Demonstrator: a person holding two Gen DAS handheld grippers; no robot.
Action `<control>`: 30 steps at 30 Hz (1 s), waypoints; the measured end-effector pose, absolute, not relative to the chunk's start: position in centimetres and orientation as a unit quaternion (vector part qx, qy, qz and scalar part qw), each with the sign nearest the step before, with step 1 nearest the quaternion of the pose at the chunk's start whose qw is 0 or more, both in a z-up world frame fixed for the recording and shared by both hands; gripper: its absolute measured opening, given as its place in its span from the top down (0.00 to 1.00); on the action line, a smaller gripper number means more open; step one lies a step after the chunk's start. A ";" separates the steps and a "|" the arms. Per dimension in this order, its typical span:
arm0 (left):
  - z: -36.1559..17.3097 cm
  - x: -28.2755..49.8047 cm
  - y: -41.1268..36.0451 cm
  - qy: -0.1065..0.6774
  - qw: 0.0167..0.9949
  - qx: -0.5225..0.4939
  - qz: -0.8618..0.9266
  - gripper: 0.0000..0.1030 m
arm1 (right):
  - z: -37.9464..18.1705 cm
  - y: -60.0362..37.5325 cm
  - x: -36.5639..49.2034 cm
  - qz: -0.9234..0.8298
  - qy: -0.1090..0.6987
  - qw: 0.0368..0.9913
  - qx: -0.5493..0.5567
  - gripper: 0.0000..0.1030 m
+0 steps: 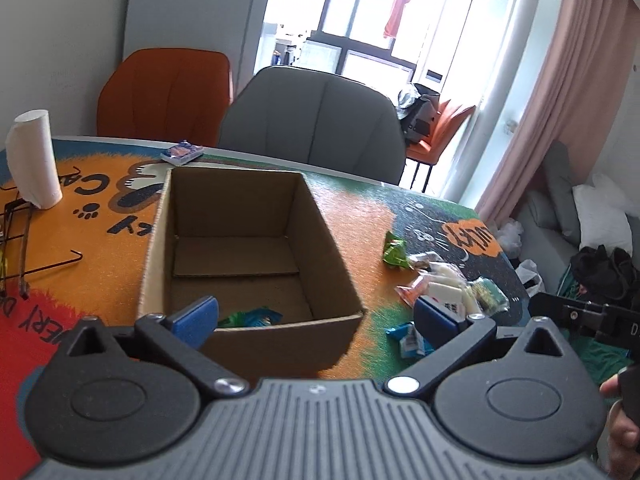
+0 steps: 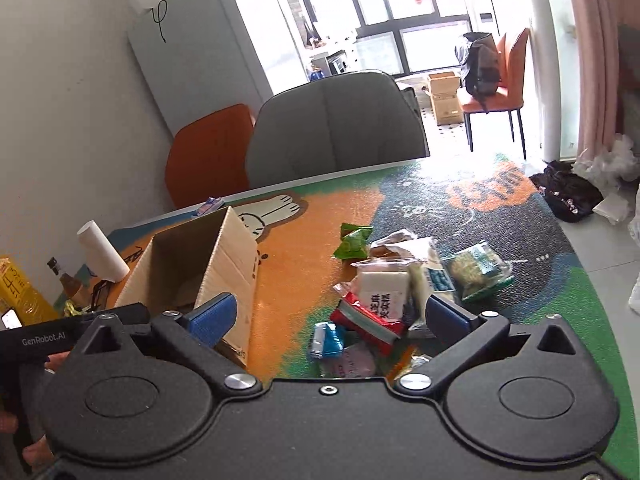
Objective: Organize snacks
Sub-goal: 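Grasp the bread roll packet with the right gripper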
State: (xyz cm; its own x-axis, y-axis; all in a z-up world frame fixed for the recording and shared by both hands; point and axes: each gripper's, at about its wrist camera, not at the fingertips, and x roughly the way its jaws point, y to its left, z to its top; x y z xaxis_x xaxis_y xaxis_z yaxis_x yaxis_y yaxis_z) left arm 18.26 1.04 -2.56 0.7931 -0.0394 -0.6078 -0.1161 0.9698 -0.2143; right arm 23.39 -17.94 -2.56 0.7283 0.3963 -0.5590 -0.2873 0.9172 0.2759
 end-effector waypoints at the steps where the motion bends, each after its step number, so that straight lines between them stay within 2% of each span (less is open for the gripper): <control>1: -2.6 18.2 0.6 0.323 0.938 -0.123 0.011 0.00 | -2.6 -18.1 23.2 0.184 0.317 0.927 0.082 0.00; 6: -3.1 18.2 -1.7 0.328 0.937 -0.117 -0.012 0.00 | -3.1 -19.6 22.6 0.177 0.312 0.931 0.073 0.02; 14: -4.5 18.8 -4.4 0.332 0.934 -0.124 -0.040 0.01 | -5.3 -21.9 22.8 0.171 0.334 0.924 0.077 0.23; 21: -6.3 19.7 -6.5 0.344 0.930 -0.122 -0.053 0.04 | -7.0 -23.4 23.4 0.168 0.352 0.918 0.077 0.29; 24: -6.9 20.3 -6.9 0.347 0.928 -0.124 -0.055 0.08 | -7.9 -23.5 23.8 0.171 0.363 0.914 0.069 0.35; 27: -7.8 21.0 -7.3 0.358 0.923 -0.126 -0.058 0.12 | -8.9 -23.4 24.4 0.176 0.373 0.909 0.064 0.35; 30: -8.8 21.6 -7.4 0.370 0.918 -0.131 -0.056 0.20 | -9.9 -23.1 25.1 0.177 0.380 0.906 0.054 0.35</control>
